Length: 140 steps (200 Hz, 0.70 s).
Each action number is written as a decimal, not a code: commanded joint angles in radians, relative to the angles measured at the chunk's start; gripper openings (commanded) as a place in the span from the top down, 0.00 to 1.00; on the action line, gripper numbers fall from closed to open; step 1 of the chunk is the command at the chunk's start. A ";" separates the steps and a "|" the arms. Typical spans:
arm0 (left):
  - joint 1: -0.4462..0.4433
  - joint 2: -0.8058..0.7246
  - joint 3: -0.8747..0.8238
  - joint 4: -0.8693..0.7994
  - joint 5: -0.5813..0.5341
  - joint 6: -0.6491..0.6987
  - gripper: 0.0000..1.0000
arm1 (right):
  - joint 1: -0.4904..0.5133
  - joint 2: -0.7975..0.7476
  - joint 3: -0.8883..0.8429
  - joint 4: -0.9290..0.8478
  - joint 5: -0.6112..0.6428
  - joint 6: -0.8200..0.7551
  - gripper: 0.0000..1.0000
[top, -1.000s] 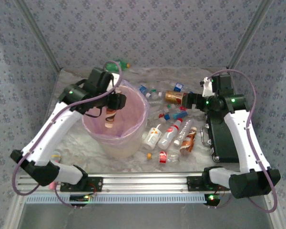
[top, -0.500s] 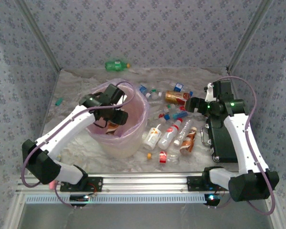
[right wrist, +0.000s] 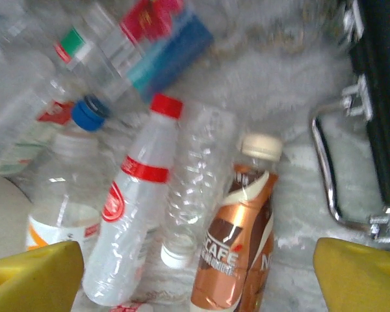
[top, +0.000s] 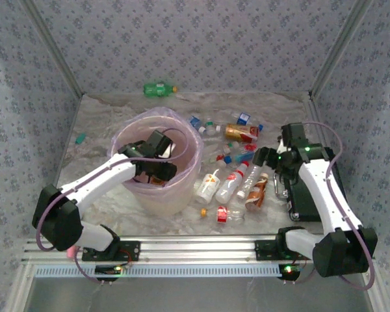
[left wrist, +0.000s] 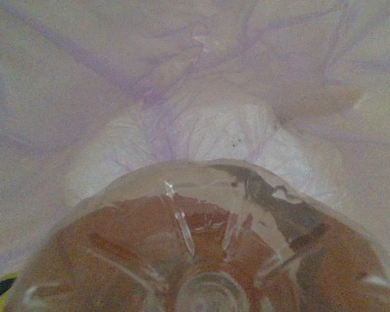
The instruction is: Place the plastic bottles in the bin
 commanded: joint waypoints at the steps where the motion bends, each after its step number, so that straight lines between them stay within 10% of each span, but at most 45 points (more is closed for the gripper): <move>1: -0.007 0.012 -0.036 0.100 0.007 0.025 0.53 | 0.053 -0.015 -0.060 -0.048 0.050 0.073 0.10; 99: -0.007 0.009 -0.046 0.111 -0.006 0.047 0.07 | 0.146 0.061 -0.290 0.101 0.004 0.164 0.16; 140: -0.008 -0.060 0.049 -0.017 -0.060 0.045 0.02 | 0.154 0.112 -0.347 0.154 0.020 0.183 0.18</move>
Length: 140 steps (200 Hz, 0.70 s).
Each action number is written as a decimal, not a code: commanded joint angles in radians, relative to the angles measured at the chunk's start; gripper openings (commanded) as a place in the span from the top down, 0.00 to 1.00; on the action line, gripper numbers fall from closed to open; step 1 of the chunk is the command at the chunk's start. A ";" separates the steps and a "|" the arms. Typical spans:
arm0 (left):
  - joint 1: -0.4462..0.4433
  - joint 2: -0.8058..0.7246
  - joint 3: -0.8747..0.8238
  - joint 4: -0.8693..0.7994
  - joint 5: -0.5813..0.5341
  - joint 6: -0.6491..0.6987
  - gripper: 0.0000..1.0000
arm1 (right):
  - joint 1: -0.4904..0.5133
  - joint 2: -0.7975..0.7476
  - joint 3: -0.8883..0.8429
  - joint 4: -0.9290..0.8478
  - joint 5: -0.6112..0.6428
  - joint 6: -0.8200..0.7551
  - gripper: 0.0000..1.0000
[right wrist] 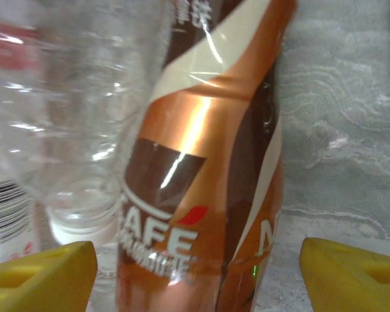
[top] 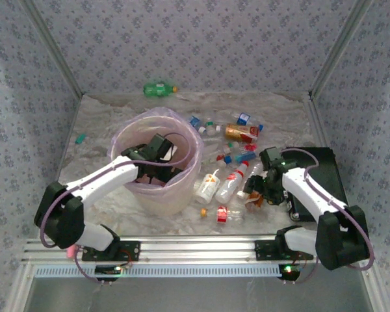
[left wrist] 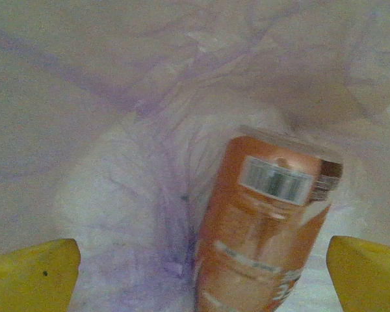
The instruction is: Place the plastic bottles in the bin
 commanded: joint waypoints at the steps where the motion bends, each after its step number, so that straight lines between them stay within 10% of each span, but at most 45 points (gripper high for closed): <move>1: -0.009 -0.078 0.100 -0.096 -0.049 0.004 0.02 | 0.010 0.035 -0.029 0.034 0.019 0.027 0.18; 140: -0.008 -0.279 0.519 -0.296 -0.090 -0.054 0.00 | 0.046 -0.222 0.221 -0.078 0.021 -0.121 0.51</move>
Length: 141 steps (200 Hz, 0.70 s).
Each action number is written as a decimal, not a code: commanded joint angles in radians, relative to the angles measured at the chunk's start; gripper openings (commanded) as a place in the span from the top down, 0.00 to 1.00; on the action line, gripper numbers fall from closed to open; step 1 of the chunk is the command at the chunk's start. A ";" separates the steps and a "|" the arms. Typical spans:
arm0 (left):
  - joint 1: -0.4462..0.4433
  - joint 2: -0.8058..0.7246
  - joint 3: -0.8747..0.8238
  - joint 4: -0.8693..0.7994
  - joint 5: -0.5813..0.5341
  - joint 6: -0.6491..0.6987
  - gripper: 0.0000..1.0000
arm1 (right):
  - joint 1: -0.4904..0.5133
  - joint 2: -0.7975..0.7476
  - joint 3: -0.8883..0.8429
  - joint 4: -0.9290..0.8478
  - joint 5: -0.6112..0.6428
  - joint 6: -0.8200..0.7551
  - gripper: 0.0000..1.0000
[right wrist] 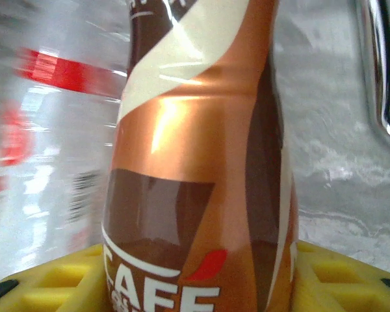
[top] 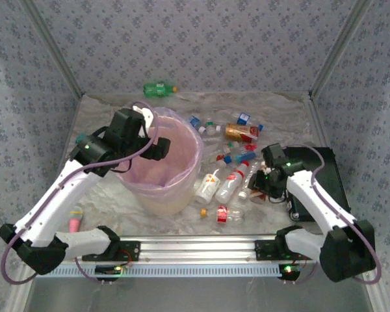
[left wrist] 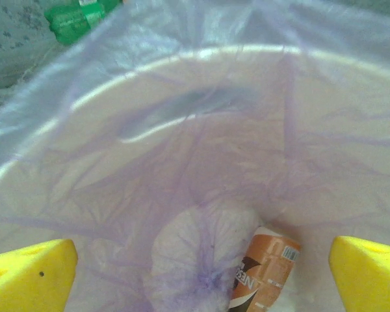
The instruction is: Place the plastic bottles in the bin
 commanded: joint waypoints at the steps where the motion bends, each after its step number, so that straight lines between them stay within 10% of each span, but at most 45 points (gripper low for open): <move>1: -0.008 -0.037 0.068 0.004 0.049 -0.026 0.00 | 0.021 -0.093 0.121 -0.014 -0.017 -0.115 0.52; 72: -0.011 -0.009 0.079 0.488 0.596 -0.263 0.01 | 0.168 -0.038 0.569 0.089 -0.276 -0.478 0.63; 141: -0.025 0.105 0.084 0.719 0.641 -0.448 0.03 | 0.389 0.147 0.817 0.179 -0.327 -0.601 0.64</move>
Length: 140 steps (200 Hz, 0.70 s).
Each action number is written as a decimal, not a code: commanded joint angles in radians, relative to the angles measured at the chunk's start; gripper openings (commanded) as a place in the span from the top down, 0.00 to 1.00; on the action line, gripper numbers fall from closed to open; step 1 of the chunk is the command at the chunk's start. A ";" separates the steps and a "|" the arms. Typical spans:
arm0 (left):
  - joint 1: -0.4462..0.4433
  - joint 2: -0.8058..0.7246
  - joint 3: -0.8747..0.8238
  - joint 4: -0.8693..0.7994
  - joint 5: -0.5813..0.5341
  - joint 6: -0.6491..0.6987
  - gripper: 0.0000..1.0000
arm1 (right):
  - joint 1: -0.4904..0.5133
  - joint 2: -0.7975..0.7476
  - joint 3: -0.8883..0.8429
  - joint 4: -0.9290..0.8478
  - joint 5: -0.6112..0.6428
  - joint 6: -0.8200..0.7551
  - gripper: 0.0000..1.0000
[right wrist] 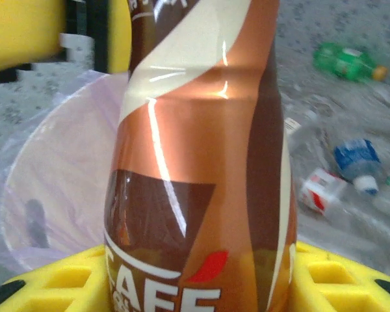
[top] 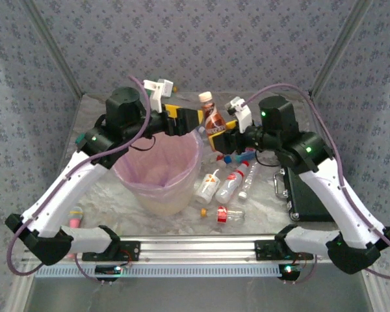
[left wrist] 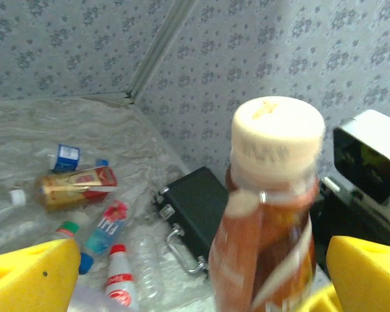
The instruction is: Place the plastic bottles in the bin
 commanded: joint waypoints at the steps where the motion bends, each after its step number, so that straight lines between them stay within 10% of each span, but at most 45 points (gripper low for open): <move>1: -0.008 0.002 0.010 0.154 0.059 -0.084 0.03 | 0.046 0.042 0.071 0.040 -0.039 -0.070 0.64; 140: -0.021 0.030 0.029 0.136 -0.017 -0.076 0.55 | 0.069 0.126 0.082 0.140 -0.036 -0.025 0.55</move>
